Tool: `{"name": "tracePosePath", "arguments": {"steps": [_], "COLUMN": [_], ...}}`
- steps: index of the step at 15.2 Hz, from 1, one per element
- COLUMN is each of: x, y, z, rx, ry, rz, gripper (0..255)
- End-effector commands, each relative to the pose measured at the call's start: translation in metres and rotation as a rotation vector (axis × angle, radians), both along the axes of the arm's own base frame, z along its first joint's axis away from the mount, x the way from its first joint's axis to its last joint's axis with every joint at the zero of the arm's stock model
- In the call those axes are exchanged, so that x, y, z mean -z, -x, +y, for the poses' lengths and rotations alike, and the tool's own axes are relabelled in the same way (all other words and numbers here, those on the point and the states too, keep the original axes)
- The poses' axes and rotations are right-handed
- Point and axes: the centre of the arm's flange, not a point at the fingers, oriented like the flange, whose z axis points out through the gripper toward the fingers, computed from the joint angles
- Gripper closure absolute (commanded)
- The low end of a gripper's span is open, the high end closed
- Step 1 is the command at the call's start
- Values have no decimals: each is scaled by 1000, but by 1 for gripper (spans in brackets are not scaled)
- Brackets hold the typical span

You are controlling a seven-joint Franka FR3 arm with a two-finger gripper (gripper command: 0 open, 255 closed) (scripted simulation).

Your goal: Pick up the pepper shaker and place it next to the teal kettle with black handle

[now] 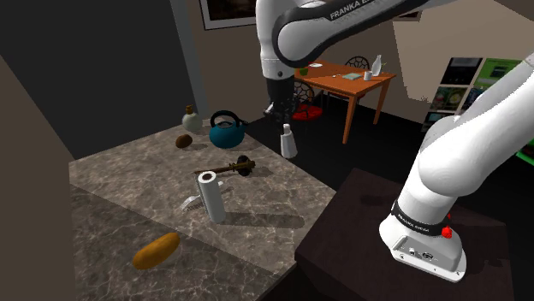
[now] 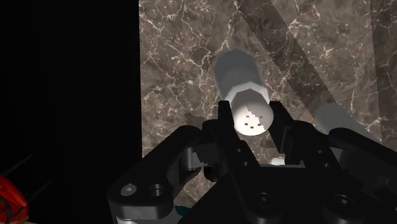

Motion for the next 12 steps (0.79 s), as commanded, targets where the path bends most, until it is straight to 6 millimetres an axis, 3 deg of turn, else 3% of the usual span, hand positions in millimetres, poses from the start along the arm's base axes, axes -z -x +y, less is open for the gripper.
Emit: {"name": "tracePosePath", "arguments": {"steps": [1,12], "x": [0,0], "y": [-25,-159], "z": [-11,-66], "rx": [0,0], "ry": [0,0], "rz": [0,0], "gripper": [255,255]}}
